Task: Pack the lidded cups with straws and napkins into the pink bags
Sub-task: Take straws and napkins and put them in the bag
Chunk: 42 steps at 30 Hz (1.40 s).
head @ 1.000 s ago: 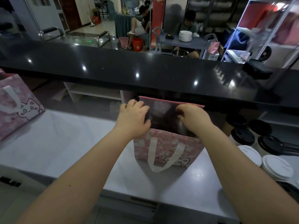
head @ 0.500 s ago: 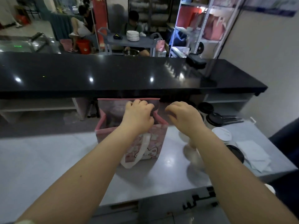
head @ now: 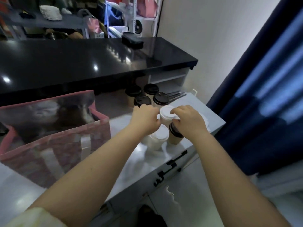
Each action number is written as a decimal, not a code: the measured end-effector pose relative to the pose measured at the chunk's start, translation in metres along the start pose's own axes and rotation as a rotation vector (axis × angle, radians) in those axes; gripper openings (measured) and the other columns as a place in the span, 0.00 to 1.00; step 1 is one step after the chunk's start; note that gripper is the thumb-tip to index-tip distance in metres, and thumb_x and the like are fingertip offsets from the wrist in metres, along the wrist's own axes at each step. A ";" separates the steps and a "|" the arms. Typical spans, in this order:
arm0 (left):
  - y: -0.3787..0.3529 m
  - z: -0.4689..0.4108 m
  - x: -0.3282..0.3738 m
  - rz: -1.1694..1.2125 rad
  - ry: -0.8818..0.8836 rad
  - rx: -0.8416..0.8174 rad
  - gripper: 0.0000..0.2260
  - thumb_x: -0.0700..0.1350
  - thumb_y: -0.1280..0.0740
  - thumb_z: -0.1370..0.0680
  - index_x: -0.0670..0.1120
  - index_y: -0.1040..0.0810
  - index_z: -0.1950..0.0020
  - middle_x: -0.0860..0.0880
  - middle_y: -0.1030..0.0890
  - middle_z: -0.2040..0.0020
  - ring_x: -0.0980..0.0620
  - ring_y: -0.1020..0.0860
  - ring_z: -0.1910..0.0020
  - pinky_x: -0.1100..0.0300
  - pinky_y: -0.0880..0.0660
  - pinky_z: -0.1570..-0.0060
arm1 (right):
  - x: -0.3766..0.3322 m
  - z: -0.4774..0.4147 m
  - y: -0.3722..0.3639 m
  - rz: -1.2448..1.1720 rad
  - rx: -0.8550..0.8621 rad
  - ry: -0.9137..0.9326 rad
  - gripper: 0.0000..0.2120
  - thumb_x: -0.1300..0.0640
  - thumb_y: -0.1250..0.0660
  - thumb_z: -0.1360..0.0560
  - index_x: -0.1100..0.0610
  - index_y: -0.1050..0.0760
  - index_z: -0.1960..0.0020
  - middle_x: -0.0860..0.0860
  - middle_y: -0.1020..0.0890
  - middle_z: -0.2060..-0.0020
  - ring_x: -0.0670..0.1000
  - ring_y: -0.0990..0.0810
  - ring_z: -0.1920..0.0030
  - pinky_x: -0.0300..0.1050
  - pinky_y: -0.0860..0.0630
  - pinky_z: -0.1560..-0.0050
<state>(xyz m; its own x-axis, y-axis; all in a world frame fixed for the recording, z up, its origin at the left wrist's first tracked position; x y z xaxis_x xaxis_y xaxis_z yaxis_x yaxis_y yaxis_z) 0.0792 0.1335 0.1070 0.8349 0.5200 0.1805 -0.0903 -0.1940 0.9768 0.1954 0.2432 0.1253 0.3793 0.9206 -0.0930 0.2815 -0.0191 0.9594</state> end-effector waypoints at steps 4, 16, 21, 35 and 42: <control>-0.030 -0.017 0.029 0.075 -0.089 0.038 0.13 0.50 0.38 0.23 0.49 0.21 0.42 0.48 0.20 0.45 0.44 0.26 0.44 0.51 0.30 0.48 | 0.038 0.011 -0.013 -0.014 -0.044 -0.093 0.13 0.58 0.36 0.23 0.54 0.22 0.40 0.52 0.20 0.44 0.55 0.28 0.41 0.50 0.31 0.44; -0.106 -0.125 0.121 0.118 -0.075 -0.093 0.15 0.49 0.38 0.23 0.50 0.23 0.37 0.48 0.22 0.42 0.44 0.28 0.40 0.51 0.35 0.44 | 0.194 0.001 -0.079 -0.134 -0.227 -0.214 0.13 0.56 0.37 0.22 0.51 0.24 0.38 0.47 0.22 0.39 0.51 0.30 0.37 0.48 0.30 0.41; -0.120 -0.175 0.136 0.064 0.044 -0.111 0.16 0.48 0.38 0.23 0.52 0.24 0.36 0.49 0.22 0.41 0.45 0.28 0.39 0.49 0.37 0.39 | 0.250 -0.029 -0.104 -0.171 -0.326 -0.195 0.14 0.57 0.37 0.22 0.50 0.25 0.38 0.48 0.23 0.38 0.52 0.30 0.37 0.48 0.30 0.42; -0.154 -0.213 0.139 -0.021 0.250 -0.219 0.17 0.48 0.37 0.24 0.53 0.26 0.34 0.49 0.22 0.41 0.45 0.29 0.39 0.49 0.39 0.39 | 0.299 -0.099 -0.169 -0.133 -0.453 -0.024 0.16 0.52 0.36 0.22 0.49 0.27 0.35 0.50 0.26 0.35 0.57 0.33 0.36 0.51 0.34 0.41; -0.155 -0.226 0.146 -0.040 0.250 -0.245 0.19 0.44 0.37 0.25 0.53 0.27 0.33 0.49 0.23 0.41 0.45 0.29 0.39 0.49 0.38 0.41 | 0.301 -0.116 -0.198 -0.091 -0.668 -0.027 0.26 0.52 0.34 0.24 0.46 0.38 0.28 0.49 0.37 0.27 0.62 0.49 0.25 0.60 0.48 0.30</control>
<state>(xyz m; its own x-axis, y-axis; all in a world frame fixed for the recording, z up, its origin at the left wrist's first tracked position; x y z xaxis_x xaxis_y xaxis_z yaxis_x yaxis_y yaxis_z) 0.0922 0.4271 0.0077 0.6845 0.7165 0.1347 -0.2134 0.0203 0.9768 0.1519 0.5696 -0.0623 0.4046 0.8966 -0.1799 -0.2887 0.3119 0.9052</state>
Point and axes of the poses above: each hand's wrist, its own z-axis away from the middle knuckle, its own y-axis out of the back of the hand, x = y × z, the point moved 3 cm from there along -z, towards the middle knuckle
